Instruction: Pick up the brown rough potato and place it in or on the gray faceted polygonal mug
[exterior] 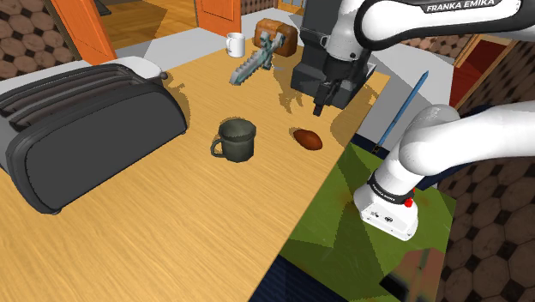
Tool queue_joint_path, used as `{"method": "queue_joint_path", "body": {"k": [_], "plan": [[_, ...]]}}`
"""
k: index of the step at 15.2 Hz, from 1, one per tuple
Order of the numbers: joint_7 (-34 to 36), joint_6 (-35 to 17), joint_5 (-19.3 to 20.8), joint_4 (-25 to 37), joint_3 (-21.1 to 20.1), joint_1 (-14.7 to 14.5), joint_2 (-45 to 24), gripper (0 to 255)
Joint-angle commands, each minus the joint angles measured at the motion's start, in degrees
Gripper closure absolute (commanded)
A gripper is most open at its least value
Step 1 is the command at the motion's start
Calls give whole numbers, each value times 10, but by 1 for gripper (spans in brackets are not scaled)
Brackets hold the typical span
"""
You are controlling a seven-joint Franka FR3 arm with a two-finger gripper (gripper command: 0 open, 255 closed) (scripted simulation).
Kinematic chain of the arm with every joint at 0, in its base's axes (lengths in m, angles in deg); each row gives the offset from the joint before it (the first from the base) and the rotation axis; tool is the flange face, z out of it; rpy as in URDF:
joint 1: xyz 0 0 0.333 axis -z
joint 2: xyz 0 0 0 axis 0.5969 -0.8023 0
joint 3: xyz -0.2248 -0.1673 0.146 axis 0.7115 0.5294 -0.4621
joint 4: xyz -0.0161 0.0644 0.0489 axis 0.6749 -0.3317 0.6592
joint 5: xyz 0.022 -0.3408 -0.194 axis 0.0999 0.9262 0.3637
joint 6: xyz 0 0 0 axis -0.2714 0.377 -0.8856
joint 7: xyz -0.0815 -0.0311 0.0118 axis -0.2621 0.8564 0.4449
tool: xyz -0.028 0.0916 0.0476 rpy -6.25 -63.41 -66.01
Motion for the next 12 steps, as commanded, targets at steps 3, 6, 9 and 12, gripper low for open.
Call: {"method": "queue_joint_path", "body": {"k": [3,6,9,12], "plan": [[-5,-105,-28,-78,-1,-9,-11,0],[-11,-170,-47,-114,-2,-18,-34,0],[-14,-205,-56,-128,-5,-25,-55,0],[-17,-242,-65,-140,-8,-32,-79,0]]}}
